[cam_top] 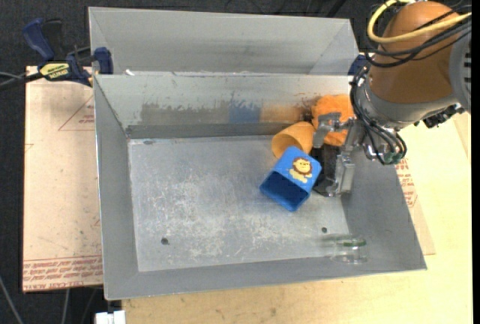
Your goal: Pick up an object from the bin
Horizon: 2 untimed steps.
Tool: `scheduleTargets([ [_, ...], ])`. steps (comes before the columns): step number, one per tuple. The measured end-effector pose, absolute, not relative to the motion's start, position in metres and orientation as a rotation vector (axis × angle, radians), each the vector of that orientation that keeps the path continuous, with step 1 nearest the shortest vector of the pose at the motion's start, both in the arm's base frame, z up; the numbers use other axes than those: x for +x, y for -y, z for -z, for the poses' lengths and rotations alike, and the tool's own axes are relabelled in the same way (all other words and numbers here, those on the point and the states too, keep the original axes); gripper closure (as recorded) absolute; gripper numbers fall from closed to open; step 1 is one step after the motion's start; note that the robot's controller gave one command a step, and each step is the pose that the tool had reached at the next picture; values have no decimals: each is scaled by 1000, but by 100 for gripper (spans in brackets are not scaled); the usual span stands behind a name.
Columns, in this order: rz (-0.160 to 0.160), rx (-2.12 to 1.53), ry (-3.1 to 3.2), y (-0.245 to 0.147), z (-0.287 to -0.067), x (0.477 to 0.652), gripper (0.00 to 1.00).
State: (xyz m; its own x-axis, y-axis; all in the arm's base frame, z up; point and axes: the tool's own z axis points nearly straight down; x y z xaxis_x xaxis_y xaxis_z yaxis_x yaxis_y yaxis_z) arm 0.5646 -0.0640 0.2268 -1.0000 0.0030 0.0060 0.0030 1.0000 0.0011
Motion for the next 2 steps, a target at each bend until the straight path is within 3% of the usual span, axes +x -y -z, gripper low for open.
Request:
scheduleTargets([
  [1,0,-2,3143,64,-231,566,0],
  [2,0,-28,3148,31,-194,594,0],
])
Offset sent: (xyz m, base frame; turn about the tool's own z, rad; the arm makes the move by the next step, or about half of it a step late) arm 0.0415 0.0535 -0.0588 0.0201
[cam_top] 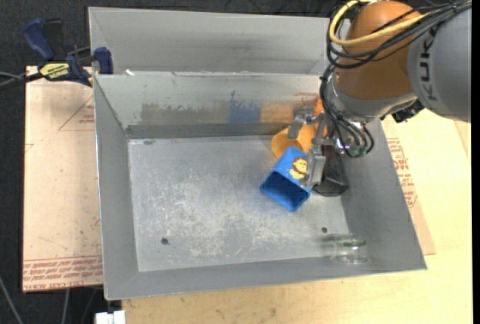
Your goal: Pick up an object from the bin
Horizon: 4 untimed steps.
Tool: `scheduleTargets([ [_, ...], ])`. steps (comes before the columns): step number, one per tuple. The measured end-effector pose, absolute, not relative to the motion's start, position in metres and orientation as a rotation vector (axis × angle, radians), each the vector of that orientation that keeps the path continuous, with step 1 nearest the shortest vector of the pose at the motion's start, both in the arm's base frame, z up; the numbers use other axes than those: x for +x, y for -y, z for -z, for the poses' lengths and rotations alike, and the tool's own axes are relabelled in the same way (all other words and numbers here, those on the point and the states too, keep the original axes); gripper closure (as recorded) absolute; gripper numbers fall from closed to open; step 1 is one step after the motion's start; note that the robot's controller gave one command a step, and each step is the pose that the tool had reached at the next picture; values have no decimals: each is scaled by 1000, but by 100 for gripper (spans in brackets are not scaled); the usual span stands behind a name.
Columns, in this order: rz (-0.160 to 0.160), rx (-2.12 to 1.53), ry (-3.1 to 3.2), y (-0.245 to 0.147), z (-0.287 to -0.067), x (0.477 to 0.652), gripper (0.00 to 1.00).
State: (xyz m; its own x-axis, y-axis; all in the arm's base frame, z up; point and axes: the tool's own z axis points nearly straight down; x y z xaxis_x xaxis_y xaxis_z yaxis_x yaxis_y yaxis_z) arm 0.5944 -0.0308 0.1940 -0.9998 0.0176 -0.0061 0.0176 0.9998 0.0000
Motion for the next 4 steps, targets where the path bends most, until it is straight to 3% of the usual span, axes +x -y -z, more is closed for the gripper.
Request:
scheduleTargets([
  [2,1,-539,-3088,25,-127,594,0],
  [3,-40,-1377,-2851,36,-86,599,100],
  [4,-26,-1374,-2837,39,-86,602,100],
])
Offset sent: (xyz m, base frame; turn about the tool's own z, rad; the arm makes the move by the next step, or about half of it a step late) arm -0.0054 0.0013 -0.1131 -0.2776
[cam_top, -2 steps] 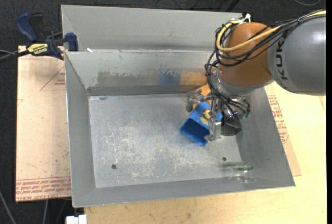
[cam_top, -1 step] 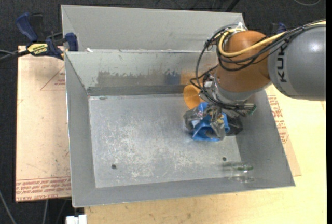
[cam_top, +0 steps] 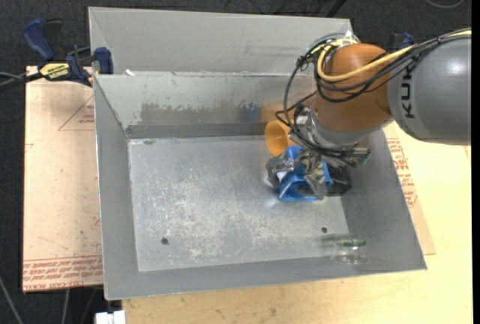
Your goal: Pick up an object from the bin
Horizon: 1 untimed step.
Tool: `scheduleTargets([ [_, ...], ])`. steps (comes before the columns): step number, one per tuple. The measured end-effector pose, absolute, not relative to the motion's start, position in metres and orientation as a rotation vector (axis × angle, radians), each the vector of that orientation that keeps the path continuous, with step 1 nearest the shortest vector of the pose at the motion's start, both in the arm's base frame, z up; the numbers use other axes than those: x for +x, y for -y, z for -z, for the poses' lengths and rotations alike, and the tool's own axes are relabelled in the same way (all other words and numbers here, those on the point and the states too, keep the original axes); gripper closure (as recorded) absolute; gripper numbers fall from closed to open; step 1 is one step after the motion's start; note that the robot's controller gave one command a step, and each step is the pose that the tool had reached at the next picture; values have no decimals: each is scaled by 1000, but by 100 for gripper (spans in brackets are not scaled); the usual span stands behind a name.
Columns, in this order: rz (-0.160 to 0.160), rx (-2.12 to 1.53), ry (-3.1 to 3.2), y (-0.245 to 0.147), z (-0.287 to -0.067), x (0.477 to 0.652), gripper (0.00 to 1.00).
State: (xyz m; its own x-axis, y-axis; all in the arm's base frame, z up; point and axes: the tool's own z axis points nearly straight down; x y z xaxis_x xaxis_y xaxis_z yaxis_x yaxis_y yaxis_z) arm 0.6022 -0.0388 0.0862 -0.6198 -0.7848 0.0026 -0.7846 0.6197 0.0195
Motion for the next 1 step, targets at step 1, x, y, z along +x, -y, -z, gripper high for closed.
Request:
scheduleTargets([
  [1,20,1380,2835,31,-101,599,100],
])
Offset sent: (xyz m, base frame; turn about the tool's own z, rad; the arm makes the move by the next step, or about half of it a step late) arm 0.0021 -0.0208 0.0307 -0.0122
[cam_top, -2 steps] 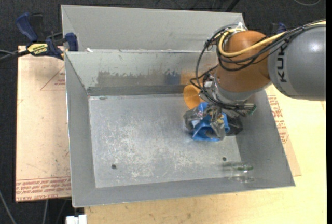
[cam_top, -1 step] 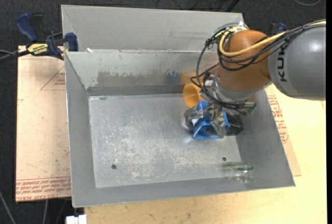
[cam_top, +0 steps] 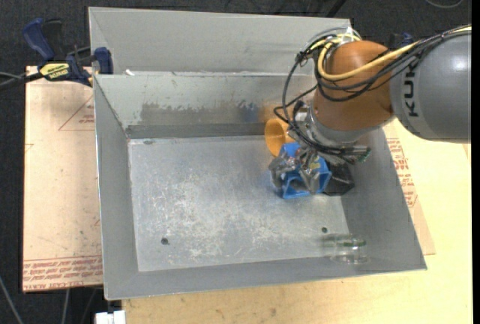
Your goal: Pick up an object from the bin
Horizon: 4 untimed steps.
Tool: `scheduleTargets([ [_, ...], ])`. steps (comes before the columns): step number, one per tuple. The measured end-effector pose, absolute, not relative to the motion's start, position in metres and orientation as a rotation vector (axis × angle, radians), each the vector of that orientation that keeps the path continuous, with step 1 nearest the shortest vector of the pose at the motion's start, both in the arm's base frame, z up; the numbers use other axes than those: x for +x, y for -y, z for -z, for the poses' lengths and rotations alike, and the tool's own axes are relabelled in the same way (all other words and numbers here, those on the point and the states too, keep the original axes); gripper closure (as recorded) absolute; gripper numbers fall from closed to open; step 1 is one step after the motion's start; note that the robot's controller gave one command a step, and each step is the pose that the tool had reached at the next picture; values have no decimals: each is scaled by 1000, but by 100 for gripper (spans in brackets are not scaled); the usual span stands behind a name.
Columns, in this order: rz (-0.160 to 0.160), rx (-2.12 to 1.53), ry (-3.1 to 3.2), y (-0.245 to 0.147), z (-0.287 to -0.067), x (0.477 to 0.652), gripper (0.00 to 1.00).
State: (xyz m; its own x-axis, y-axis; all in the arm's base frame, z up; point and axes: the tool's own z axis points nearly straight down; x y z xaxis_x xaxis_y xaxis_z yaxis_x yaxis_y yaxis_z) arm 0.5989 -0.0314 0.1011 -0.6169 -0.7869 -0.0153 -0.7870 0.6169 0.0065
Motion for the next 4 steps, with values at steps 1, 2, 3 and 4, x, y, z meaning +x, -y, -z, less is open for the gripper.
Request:
scheduleTargets([
  [1,-47,-1381,-2816,36,-106,601,100],
  [2,-21,-1424,-2783,55,-166,593,100],
  [3,-21,-1424,-2783,55,-166,593,100],
  [4,-27,-1417,-2791,52,-211,598,100],
])
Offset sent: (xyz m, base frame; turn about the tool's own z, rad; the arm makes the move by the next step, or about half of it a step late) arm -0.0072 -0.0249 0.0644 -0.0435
